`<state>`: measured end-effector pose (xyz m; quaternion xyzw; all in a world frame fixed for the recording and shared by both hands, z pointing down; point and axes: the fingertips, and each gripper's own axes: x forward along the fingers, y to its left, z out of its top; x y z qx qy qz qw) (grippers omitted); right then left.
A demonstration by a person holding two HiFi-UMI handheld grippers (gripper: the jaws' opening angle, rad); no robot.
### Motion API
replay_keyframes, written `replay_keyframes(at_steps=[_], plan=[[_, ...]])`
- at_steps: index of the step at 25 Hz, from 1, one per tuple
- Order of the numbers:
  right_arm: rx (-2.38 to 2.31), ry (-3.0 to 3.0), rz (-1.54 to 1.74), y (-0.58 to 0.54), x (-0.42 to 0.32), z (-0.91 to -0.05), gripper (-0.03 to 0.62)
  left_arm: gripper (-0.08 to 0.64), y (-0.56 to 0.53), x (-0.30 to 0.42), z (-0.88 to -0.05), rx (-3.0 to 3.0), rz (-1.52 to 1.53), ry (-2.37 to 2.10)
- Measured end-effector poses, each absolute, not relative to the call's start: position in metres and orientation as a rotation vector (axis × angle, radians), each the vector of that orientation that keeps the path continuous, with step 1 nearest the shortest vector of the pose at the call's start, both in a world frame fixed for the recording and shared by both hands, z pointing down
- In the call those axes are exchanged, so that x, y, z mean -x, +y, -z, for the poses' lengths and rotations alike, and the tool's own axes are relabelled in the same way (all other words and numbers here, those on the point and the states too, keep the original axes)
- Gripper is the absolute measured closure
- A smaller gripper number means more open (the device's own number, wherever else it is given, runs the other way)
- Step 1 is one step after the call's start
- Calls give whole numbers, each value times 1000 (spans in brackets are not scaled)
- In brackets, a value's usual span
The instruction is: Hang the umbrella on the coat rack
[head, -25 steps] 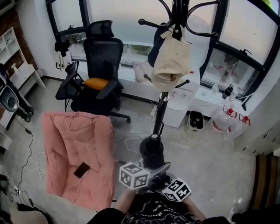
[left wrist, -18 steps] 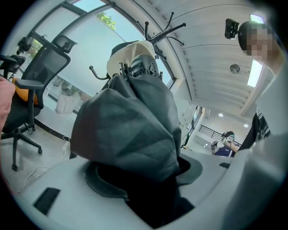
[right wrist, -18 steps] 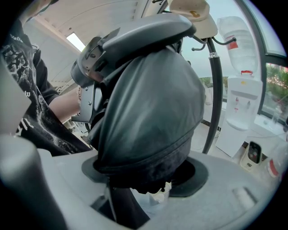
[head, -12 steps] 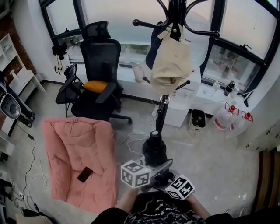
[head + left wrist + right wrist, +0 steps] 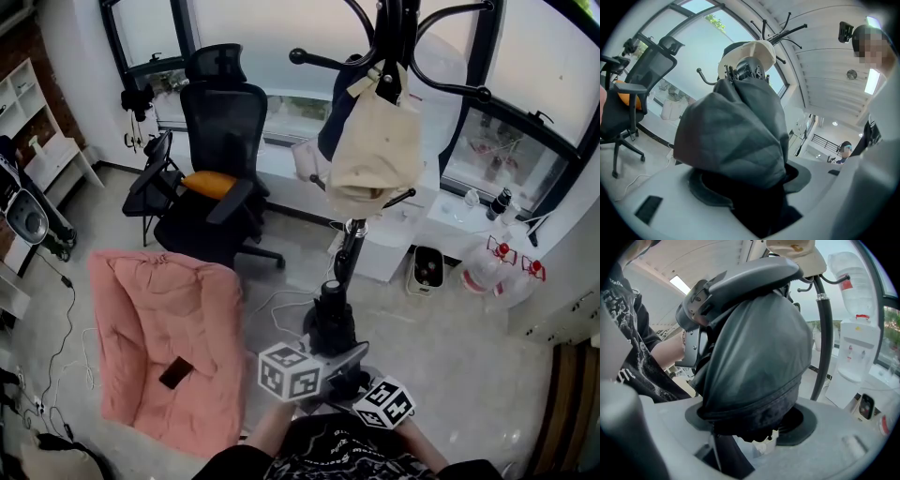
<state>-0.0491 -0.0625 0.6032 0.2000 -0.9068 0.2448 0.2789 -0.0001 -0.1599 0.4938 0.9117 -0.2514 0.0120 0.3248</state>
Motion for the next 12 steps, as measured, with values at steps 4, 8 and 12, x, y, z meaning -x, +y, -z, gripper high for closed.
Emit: replay_keyframes(at_steps=[4, 8, 12], plan=[[-500, -2429, -678, -65, 45, -608, 267, 282, -166, -3, -501, -2361, -39, -680], [-476, -2428, -697, -66, 42, -610, 266, 282, -169, -5, -506, -2339, -41, -691], [-450, -2425, -714, -64, 42, -614, 265, 282, -169, -4, -512, -2316, -45, -702]])
